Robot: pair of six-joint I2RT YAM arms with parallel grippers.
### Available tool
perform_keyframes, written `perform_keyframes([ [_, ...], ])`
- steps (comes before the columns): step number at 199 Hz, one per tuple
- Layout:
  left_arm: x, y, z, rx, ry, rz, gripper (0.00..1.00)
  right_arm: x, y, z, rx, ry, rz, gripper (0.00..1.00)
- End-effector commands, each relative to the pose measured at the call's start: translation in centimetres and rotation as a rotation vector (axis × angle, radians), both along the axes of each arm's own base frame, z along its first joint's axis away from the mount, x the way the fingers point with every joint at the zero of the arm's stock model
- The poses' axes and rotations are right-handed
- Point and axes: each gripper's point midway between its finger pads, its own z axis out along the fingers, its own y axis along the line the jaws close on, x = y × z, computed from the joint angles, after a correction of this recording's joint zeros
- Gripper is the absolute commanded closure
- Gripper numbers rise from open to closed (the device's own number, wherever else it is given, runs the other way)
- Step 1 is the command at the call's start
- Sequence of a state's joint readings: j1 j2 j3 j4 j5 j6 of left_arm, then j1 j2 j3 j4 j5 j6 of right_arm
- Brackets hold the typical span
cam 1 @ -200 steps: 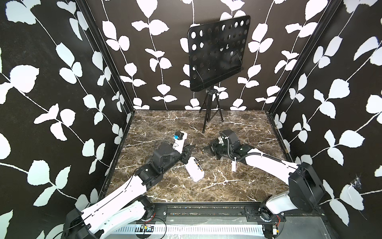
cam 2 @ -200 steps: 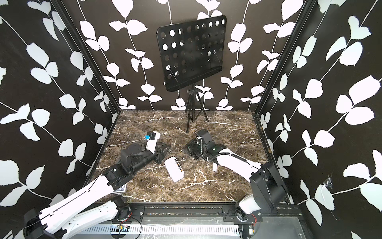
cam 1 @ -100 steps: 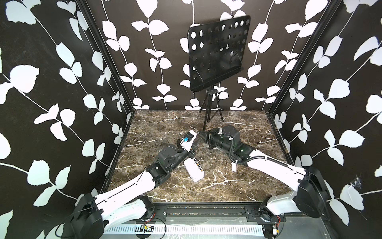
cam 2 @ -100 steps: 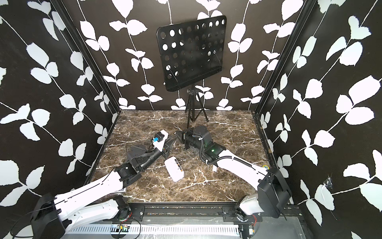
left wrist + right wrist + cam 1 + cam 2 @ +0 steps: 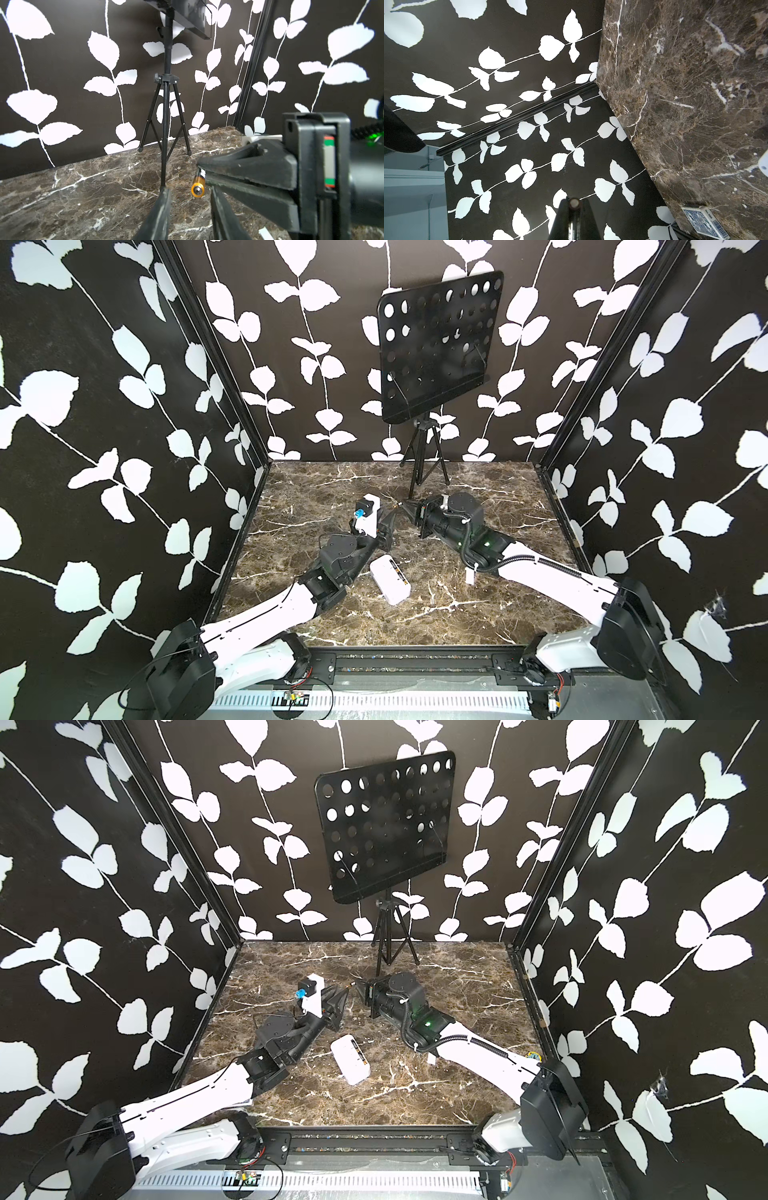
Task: Insert the battery into the alarm
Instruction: Pick up the battery at the center of the board.
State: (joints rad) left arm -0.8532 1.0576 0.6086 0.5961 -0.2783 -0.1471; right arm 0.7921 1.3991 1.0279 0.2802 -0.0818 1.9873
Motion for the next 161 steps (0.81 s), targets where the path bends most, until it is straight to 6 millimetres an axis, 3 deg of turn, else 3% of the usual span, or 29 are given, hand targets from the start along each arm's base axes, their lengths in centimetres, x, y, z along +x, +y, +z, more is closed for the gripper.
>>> perform_keyframes([
  [1, 0.2, 0.2, 0.9, -0.097, 0.007, 0.014, 0.63, 0.8, -1.2, 3.2, 0.318, 0.182, -0.146, 1.0],
  [40, 0.5, -0.5, 1.3, -0.197, 0.048, -0.01, 0.63, 0.8, -1.1, 3.8, 0.323, 0.163, -0.141, 1.0],
  [101, 1.0, -1.0, 2.4, -0.299, 0.062, -0.023, 0.74, 0.5, -0.7, 3.9, 0.321, 0.16, -0.129, 1.0],
  [161, 1.1, -0.8, 2.2, -0.348, 0.082, -0.016, 1.0, 0.3, -0.8, 3.9, 0.32, 0.159, -0.128, 1.0],
])
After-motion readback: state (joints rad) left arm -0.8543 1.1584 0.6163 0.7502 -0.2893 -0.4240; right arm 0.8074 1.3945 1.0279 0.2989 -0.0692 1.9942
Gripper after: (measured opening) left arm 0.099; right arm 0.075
